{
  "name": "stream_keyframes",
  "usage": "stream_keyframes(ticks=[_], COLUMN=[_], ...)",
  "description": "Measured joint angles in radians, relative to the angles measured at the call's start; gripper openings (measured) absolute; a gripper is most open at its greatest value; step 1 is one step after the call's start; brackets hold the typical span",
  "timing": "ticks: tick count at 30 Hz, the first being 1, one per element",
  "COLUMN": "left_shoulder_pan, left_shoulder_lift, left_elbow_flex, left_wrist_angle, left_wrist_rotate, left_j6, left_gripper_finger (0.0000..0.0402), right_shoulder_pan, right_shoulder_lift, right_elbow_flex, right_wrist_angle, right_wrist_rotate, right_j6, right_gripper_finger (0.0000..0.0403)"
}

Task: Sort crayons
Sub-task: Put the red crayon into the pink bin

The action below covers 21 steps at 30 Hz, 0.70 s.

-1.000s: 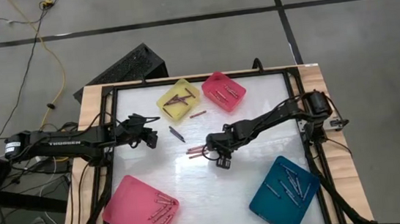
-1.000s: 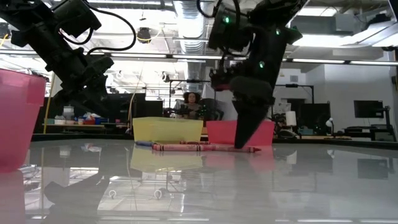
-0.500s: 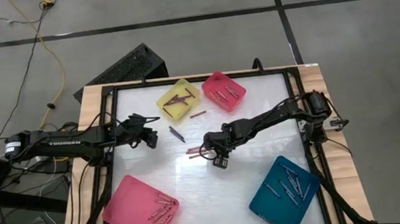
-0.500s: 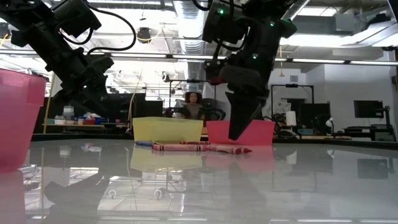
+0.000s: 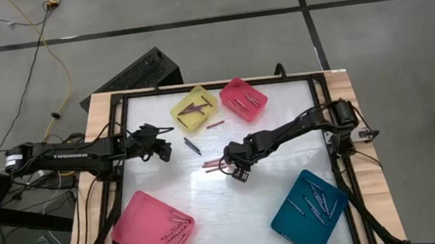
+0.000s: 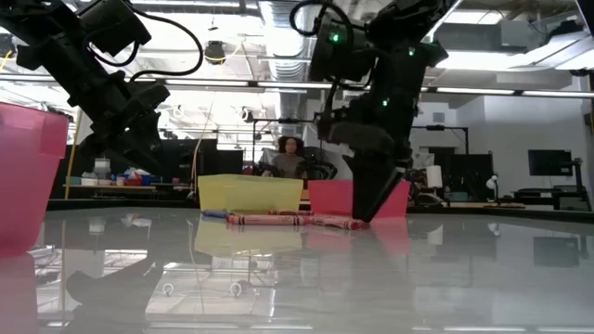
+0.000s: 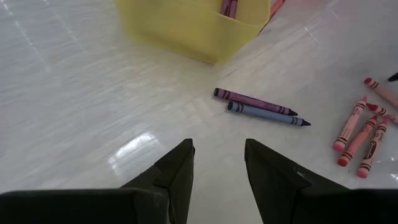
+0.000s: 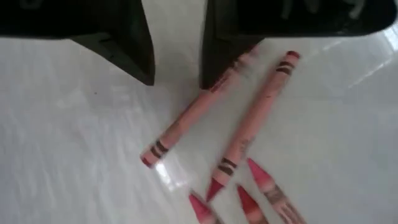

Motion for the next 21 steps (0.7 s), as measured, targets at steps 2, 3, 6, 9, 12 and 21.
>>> stream_keyframes(ticks=[2,3,6,9,12,21], left_shoulder_pan=[0.000,0.000,0.000,0.000,0.000,0.000], left_shoulder_lift=[0.000,0.000,0.000,0.000,0.000,0.000], left_elbow_flex=[0.000,0.000,0.000,0.000,0.000,0.000], left_wrist_angle=[0.000,0.000,0.000,-0.002,-0.006,-0.008], left_wrist_rotate=[0.000,0.000,0.000,0.002,0.003,0.002], left_j6=[0.000,0.000,-0.001,0.000,-0.001,-0.002], left_gripper_finger=[0.0133,0.0133,0.0133,0.0133,0.0133,0.0133], right_shoulder_pan=[0.002,0.002,0.002,0.002,0.001,0.008], right_shoulder_lift=[0.005,0.011,0.011,0.008,-0.017,-0.082], right_elbow_flex=[0.000,0.000,0.000,0.000,-0.002,-0.002], right_wrist_angle=[0.004,0.009,0.011,0.009,-0.015,0.040], right_wrist_rotate=[-0.002,0.000,-0.004,-0.009,-0.027,0.000], right_j6=[0.000,0.000,0.000,0.042,0.100,0.270], right_gripper_finger=[0.0140,0.0142,0.0145,0.0145,0.0141,0.0137])
